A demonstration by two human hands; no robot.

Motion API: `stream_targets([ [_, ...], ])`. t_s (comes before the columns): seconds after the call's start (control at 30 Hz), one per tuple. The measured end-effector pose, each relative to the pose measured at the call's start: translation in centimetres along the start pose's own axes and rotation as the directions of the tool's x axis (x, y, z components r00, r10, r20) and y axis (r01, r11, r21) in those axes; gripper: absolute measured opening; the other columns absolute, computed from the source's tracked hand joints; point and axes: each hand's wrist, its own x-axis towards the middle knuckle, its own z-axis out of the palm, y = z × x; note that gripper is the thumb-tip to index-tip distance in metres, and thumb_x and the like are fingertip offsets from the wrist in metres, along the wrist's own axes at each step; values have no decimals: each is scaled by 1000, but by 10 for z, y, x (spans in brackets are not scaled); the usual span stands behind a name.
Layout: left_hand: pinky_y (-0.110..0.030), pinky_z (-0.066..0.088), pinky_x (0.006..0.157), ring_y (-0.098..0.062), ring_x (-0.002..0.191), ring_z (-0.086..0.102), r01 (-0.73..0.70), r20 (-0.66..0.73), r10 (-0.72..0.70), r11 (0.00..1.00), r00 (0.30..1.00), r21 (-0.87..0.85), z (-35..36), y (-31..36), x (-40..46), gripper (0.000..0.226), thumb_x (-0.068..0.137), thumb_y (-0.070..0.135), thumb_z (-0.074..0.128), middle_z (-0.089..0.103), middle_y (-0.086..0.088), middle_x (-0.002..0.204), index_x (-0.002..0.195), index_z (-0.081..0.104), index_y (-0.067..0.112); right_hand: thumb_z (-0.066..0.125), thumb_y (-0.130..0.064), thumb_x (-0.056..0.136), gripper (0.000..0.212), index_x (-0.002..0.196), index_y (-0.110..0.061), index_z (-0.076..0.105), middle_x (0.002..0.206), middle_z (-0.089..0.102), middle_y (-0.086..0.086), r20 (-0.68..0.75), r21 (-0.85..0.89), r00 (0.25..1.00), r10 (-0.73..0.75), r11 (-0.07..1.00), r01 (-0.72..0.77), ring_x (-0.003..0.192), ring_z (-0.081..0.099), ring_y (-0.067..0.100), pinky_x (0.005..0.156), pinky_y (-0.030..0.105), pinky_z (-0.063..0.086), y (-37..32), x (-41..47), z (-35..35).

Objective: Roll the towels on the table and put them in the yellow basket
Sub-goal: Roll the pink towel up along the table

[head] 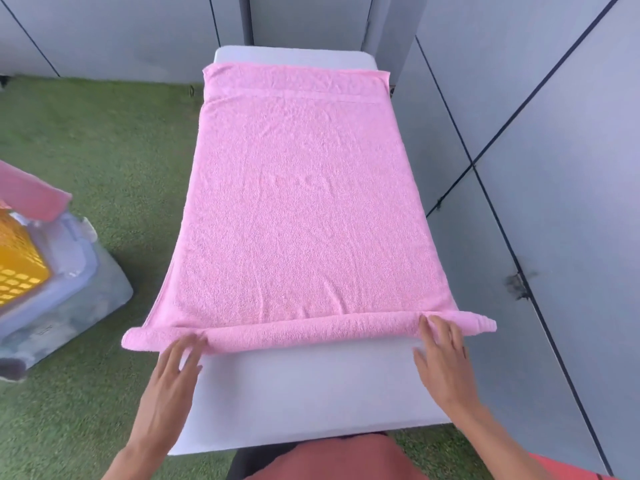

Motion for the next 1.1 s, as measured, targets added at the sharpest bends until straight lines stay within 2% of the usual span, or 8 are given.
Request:
stream_targets([
  [0.1, -50, 54, 88, -35, 122, 49, 0, 17, 1, 998, 1000, -58, 7, -9, 19, 62, 77, -9, 67, 50, -12, 132, 134, 48, 6, 76, -8, 74, 55, 125, -2, 57, 123, 55, 11, 42, 71, 999, 6, 997, -9, 118, 46, 31, 95, 47, 49, 5, 14, 2],
  [0.3, -43, 52, 60, -30, 99, 55, 47, 87, -44, 998, 995, -42, -8, -17, 50, 42, 81, -10, 61, 60, -3, 105, 116, 57, 13, 60, -8, 89, 31, 120, -10, 60, 113, 61, 5, 229, 124, 973, -15, 992, -14, 114, 50, 30, 98, 37, 38, 19, 48, -14],
  [0.4, -40, 46, 72, -31, 93, 56, 141, 238, -117, 986, 964, -85, -8, -31, 52, 33, 91, -5, 50, 61, -7, 100, 119, 60, 8, 53, -27, 96, 30, 125, -20, 56, 109, 56, -3, 513, 140, 853, -97, 990, 28, 114, 49, 24, 96, 36, 39, 34, 54, -26],
  [0.5, -30, 39, 76, -22, 91, 54, 253, 456, -171, 959, 873, -125, -17, -40, 70, 34, 97, 5, 45, 54, -4, 100, 129, 55, 11, 58, -28, 93, 10, 97, -36, 55, 94, 52, -13, 673, 279, 737, -63, 944, -174, 101, 54, 18, 82, 31, 44, 37, 65, -36],
  [0.63, -37, 43, 78, -28, 91, 52, 274, 196, -233, 937, 953, -219, -28, -35, 76, 22, 87, 4, 64, 53, -13, 108, 107, 64, 13, 73, -12, 81, 25, 92, -26, 56, 103, 50, 3, 377, 472, 920, 109, 832, -292, 98, 52, 23, 75, 31, 42, 30, 68, -28],
  [0.77, -44, 45, 63, -33, 81, 49, 100, -43, -97, 992, 994, 74, -19, -15, 38, 26, 75, -5, 72, 55, -12, 97, 97, 66, 8, 70, -17, 82, 4, 82, -21, 68, 105, 56, 3, -86, 106, 996, 15, 994, -6, 101, 47, 28, 82, 41, 43, 13, 35, -16],
  [0.93, -49, 52, 78, -37, 103, 49, 43, -19, -41, 996, 999, 83, -1, -11, 25, 56, 73, -2, 73, 50, -15, 119, 125, 52, 3, 73, -18, 78, 55, 128, -6, 54, 128, 49, 10, 16, 112, 996, -88, 990, 85, 122, 44, 34, 105, 44, 32, 10, 17, 8],
  [1.1, -48, 53, 62, -33, 106, 48, 161, 51, -160, 987, 986, -22, -6, -17, 58, 42, 79, -12, 62, 55, -9, 115, 115, 56, 8, 59, 6, 82, 33, 113, -5, 59, 108, 55, 9, 196, 222, 980, -26, 975, -19, 108, 49, 31, 95, 44, 42, 11, 64, 2],
])
